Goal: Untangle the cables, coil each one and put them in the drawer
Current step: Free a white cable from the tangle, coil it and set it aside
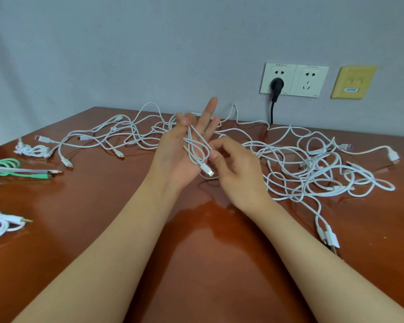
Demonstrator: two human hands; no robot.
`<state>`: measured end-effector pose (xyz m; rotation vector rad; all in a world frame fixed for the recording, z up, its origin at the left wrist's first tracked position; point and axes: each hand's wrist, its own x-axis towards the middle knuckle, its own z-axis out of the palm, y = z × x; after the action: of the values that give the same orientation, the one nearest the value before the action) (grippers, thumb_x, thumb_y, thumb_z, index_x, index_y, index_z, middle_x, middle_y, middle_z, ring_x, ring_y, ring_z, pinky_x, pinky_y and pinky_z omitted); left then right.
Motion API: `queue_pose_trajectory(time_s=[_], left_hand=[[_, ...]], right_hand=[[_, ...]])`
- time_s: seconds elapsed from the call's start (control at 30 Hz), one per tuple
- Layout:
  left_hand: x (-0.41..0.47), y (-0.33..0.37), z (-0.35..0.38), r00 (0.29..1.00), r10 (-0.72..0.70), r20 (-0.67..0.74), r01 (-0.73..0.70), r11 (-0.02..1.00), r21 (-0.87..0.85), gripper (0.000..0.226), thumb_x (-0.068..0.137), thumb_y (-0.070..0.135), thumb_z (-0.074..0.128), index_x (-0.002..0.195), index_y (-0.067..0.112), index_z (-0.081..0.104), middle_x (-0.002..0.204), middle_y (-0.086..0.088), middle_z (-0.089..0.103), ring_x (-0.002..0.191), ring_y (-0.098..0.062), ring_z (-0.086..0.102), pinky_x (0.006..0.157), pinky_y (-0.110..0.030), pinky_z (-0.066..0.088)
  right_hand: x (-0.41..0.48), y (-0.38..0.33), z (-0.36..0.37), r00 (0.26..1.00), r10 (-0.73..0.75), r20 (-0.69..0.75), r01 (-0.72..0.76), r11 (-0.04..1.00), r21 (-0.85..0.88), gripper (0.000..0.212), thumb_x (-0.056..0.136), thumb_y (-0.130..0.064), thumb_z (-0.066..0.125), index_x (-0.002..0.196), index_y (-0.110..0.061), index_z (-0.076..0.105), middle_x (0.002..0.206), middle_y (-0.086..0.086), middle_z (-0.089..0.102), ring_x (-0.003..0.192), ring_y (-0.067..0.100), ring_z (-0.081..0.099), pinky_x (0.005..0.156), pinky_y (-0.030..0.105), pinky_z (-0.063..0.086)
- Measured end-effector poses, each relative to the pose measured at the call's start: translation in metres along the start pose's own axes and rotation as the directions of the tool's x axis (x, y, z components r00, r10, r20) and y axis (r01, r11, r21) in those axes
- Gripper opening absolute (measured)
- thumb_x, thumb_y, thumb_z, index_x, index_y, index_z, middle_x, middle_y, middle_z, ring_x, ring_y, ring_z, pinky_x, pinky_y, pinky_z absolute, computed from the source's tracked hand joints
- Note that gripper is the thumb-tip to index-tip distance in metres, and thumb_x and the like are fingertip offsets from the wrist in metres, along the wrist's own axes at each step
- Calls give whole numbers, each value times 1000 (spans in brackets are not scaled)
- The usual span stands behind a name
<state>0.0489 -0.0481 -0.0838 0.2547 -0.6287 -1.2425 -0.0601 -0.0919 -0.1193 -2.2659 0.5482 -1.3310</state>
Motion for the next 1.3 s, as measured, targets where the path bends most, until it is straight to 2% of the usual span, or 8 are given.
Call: queue_pose_trajectory(time_s=[0.1,0.2,0.37,0.63,0.8,1.07,1.17,1.3], left_hand=[[1,2,-2,999,20,41,-18,998,-60,21,63,1,52,47,13,54,97,-7,72,87,-21,71,76,-37,56],[2,2,0,998,38,44,-36,998,-57,25,72,9,54,47,16,55,92,4,72,84,-15,70,79,-36,55],[-3,5,7,993,58,98,-40,983,-182,24,74,5,51,51,9,55,86,0,72,69,-13,70,74,-37,57],[-4,17,4,991,74,112,-56,987,-150,22,53,3,78,54,11,57,81,3,70,60,-11,67,72,-33,57],[-3,14,7,1000,2,-27,3,985,173,56,96,30,35,43,21,52,75,12,68,68,-7,66,66,-24,54],[-6,16,10,995,11,-103,24,945,326,51,102,32,24,56,22,43,72,10,68,69,-8,67,76,-32,47],[-7,17,14,990,15,-143,36,937,347,39,103,33,21,68,20,31,62,10,65,50,-6,61,53,-19,50],[-5,17,13,957,28,-287,127,853,506,40,104,32,24,66,21,33,55,8,64,26,-3,38,29,-9,29]], right_hand=[[2,-5,1,990,140,-29,-133,974,186,15,87,-10,58,76,-20,59,66,-13,60,57,0,54,59,16,43],[5,-12,-4,938,346,25,-315,818,481,24,85,-2,61,64,-12,55,57,3,56,48,2,50,52,11,41],[4,-10,-8,954,259,153,-301,791,533,31,82,-24,54,55,-7,49,43,-1,45,46,14,43,50,22,36],[-1,1,-3,966,207,155,-239,944,229,43,93,-30,50,54,-11,52,39,-9,36,40,5,35,48,17,27],[-7,-5,2,976,28,215,12,984,-179,35,82,-31,43,48,-23,36,43,-3,37,52,25,46,55,37,38],[-7,-17,0,913,-183,365,262,949,-178,23,85,-28,47,64,-29,37,44,-12,29,52,11,30,52,26,20],[-7,-15,-1,892,-228,390,316,932,-179,16,84,-26,49,70,-25,43,49,-15,30,56,13,30,53,23,23],[-9,-9,3,876,-287,387,401,880,-255,11,88,-27,41,79,-27,48,66,-7,53,68,21,53,65,31,27]])
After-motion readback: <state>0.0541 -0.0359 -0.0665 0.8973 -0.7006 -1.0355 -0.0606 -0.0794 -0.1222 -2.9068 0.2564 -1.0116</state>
